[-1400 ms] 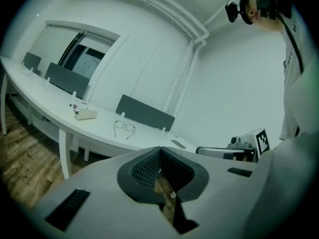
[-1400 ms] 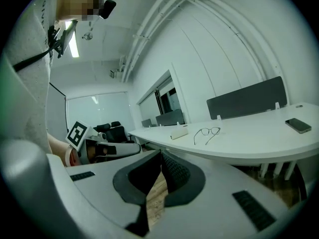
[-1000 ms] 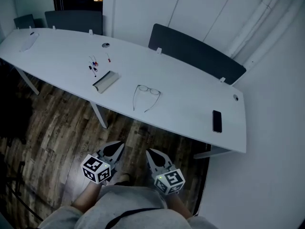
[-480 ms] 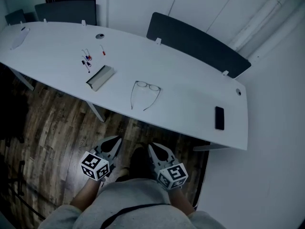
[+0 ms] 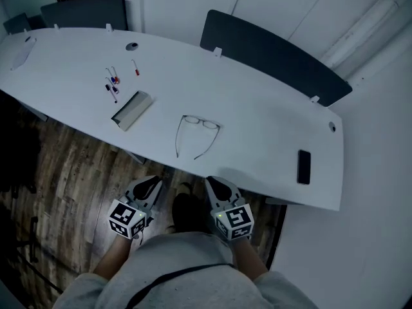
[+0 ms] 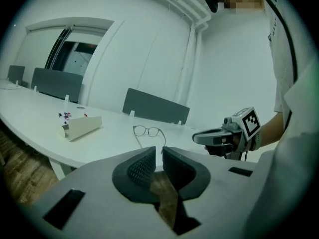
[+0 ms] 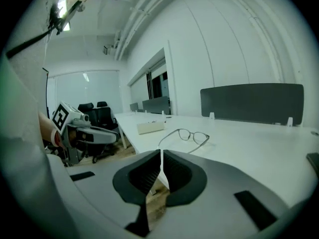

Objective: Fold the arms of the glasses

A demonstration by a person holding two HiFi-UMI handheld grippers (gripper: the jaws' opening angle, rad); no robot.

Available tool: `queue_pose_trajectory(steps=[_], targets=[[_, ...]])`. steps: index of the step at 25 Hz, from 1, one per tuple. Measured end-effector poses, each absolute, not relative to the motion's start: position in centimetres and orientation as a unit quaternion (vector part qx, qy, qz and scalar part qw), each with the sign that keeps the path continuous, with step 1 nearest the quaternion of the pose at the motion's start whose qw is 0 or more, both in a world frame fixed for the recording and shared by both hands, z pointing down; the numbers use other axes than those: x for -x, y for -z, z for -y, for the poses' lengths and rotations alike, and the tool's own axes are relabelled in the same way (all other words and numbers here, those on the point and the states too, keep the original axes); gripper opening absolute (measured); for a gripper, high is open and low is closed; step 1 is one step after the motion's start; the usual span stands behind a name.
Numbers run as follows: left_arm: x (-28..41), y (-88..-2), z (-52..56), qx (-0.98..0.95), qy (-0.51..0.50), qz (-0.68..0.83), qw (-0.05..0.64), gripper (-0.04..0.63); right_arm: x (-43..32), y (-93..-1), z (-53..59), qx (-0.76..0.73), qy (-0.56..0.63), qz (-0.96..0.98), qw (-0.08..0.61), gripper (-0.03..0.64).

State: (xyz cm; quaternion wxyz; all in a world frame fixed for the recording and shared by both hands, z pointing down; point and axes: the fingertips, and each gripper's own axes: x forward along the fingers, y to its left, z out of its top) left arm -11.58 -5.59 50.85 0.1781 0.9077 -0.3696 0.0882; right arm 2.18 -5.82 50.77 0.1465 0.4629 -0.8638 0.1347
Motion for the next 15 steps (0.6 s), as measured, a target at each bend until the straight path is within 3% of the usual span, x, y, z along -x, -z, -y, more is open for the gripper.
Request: queue_pose_trajectory(steps=[3,12,15], targets=[[10.9,-51.6,8.5,-0.904,-0.090,0.373,0.189,0.117,-3.4,-51.9,8.3,-0.463,-0.124,0.859,0.179,0.018],[11.0,-53.1,14.8,-0.889,-0.109,0.396,0.201,0.127,-5.3,-53.1,14.6,-0.426,-0.026,0.857,0.289,0.023],[11.3,-53.7,16.8,-0.883,-0.114,0.410,0.200,0.128,-5.5,-53.8,16.5,-0.398,0.018,0.855,0.332,0.087]])
